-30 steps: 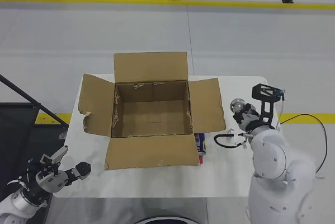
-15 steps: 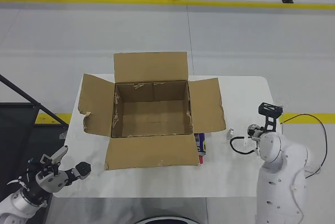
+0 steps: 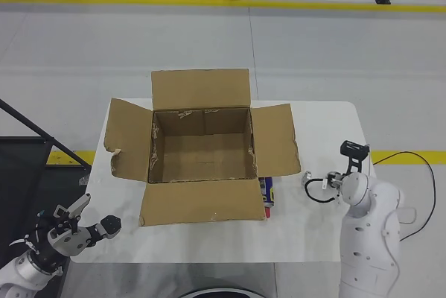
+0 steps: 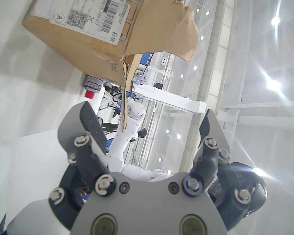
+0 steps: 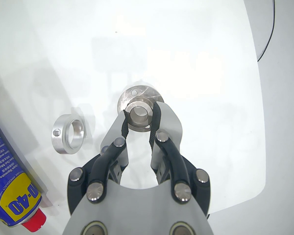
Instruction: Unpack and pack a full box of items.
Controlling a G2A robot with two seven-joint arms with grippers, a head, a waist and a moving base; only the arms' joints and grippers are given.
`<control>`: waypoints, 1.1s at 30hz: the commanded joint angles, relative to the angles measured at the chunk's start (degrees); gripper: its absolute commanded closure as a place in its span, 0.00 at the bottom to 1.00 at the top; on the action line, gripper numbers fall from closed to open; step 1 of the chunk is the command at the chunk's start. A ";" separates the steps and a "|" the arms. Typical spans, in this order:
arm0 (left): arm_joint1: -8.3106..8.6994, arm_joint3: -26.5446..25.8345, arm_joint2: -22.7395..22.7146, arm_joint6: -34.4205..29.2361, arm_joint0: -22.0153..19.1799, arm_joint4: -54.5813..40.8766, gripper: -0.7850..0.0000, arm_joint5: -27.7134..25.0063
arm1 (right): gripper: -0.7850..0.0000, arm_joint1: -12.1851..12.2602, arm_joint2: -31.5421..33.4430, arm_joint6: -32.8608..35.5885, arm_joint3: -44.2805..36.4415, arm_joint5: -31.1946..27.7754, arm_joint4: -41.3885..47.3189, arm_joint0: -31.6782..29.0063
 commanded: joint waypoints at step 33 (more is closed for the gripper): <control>0.00 0.00 0.00 0.00 0.00 0.00 0.00 0.00 | 0.00 0.67 -0.75 -1.11 -11.78 6.67 15.70 -1.63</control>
